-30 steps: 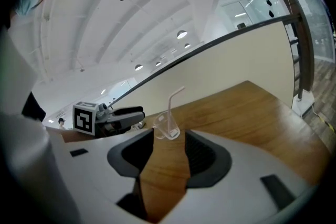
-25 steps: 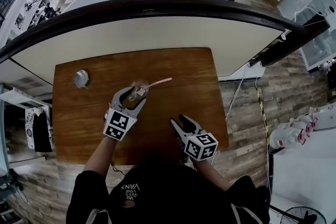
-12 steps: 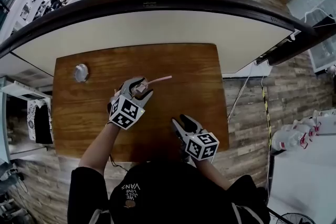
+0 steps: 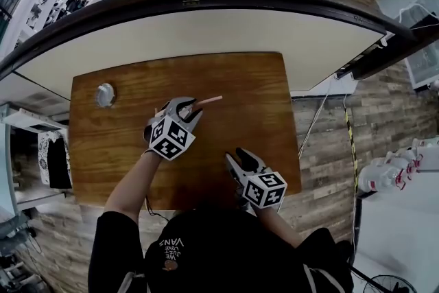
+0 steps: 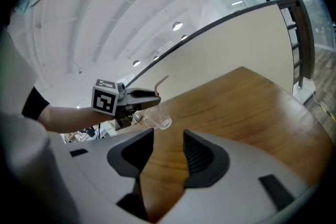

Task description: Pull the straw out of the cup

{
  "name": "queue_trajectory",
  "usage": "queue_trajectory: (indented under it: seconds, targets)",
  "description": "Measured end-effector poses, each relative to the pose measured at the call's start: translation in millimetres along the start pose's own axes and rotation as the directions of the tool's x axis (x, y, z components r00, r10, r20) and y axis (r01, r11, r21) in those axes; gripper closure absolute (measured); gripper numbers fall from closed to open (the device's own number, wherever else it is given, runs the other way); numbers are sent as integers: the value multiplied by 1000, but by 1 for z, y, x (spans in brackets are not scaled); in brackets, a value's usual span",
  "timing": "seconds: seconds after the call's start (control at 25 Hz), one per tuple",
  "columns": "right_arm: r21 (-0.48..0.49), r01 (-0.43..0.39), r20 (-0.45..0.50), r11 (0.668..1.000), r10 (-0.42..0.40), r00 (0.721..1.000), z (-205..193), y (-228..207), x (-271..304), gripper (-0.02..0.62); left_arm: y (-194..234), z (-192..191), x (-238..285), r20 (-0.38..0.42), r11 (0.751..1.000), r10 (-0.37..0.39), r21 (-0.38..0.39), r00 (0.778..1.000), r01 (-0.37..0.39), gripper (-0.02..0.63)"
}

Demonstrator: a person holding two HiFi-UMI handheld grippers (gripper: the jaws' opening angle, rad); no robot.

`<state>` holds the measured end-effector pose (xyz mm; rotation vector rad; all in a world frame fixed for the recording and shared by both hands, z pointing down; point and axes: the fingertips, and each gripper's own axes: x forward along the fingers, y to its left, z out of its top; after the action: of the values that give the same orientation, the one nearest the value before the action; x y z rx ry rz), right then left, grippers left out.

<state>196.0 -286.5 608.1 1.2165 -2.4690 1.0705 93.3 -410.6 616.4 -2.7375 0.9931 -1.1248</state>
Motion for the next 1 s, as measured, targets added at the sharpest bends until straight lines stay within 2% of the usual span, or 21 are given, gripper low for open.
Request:
queue_trajectory:
  seconds: [0.32,0.48,0.68,1.0]
  targets:
    - [10,20,19,1000,-21,1000,-3,6,-4,434,1,-6,6,-23,999,1,36,1000,0,562]
    - [7,31,31,1000,-31,999,-4,12,-7,434,1,-6,3,-15,999,2,42,1000,-1,566]
    - [2,42,42,999,-42,998,-6,19,-12,434,-2,0,-6,28,999,1,41,1000,-2,569]
    - [-23,58,67,998,-57,996,-4,37,-19,434,7,17,-38,122,998,52,12,991,-54,571]
